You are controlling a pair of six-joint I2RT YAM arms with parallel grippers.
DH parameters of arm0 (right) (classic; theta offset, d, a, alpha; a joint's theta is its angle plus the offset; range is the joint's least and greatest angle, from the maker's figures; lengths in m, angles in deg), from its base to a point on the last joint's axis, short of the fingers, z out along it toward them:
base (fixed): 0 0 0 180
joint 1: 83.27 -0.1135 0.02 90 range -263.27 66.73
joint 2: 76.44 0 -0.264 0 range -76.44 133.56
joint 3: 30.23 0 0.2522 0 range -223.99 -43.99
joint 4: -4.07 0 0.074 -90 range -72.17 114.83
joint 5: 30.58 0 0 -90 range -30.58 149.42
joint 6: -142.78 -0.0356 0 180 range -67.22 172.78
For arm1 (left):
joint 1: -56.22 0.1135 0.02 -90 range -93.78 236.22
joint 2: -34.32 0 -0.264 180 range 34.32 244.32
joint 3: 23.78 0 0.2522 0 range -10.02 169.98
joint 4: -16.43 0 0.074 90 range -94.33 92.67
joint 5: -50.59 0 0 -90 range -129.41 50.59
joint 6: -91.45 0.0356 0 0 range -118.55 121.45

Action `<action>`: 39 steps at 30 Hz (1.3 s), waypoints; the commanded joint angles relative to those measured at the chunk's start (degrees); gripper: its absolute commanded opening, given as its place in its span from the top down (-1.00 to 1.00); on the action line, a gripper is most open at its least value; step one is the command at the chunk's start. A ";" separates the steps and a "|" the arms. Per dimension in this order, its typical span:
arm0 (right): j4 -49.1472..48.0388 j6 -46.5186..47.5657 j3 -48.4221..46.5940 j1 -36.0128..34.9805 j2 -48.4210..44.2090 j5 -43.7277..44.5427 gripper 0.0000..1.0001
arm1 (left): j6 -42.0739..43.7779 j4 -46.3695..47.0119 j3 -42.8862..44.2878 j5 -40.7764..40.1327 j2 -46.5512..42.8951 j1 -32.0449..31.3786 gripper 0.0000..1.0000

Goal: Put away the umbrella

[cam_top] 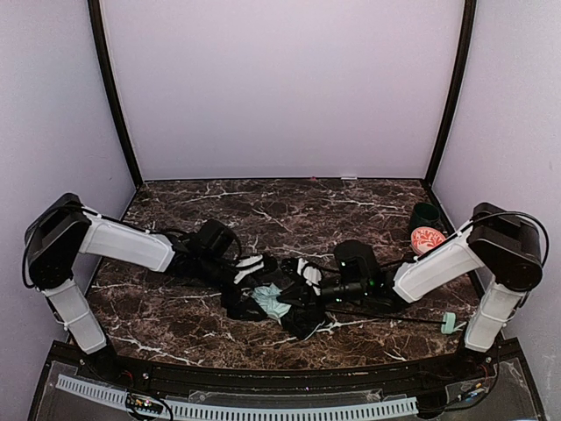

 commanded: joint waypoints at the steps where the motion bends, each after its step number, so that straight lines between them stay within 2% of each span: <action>1: -2.87 -1.09 -0.10 1.26 0.64 -2.42 1.00 | 4.86 2.92 -5.01 -0.96 -9.79 -0.41 -0.98; 6: -1.81 -0.73 -0.67 2.14 0.61 -3.02 1.00 | 6.47 0.27 -5.77 -7.59 -12.86 -2.47 -0.98; 11: -0.42 -0.08 -1.58 2.41 0.57 -3.85 1.00 | 9.10 6.13 -9.66 -15.20 -12.72 -3.68 -0.93; 14: 0.88 0.52 -2.36 2.41 0.60 -4.38 1.00 | 11.00 4.96 -7.24 -14.99 -9.62 -3.56 -0.93; 21: 1.76 1.12 -3.10 2.47 -0.02 -4.54 1.00 | 13.44 0.98 -1.52 -8.96 -1.86 -3.37 -0.96; 24: 1.88 1.22 -3.61 2.65 0.06 -4.73 1.00 | 14.03 1.37 -1.76 -7.14 -0.92 -3.25 -0.89; 26: 1.90 1.26 -3.95 2.83 0.13 -4.99 1.00 | 14.27 1.33 -1.64 -5.40 -0.88 -3.16 -0.71; 29: 2.04 1.39 -4.41 3.10 0.28 -5.23 1.00 | 13.22 0.57 -0.77 -3.12 -0.76 -3.22 -0.11; 30: 2.01 1.39 -4.41 3.19 0.21 -5.20 1.00 | 12.48 -0.06 -0.27 -2.35 -0.65 -3.21 0.02; 33: 1.92 1.33 -4.54 3.29 0.23 -5.26 1.00 | 10.82 -0.22 -0.33 0.29 -0.78 -3.17 0.18; 39: 2.57 1.99 -4.72 3.38 -1.38 -4.28 1.00 | 8.25 -1.57 -0.15 2.20 0.26 -3.19 0.86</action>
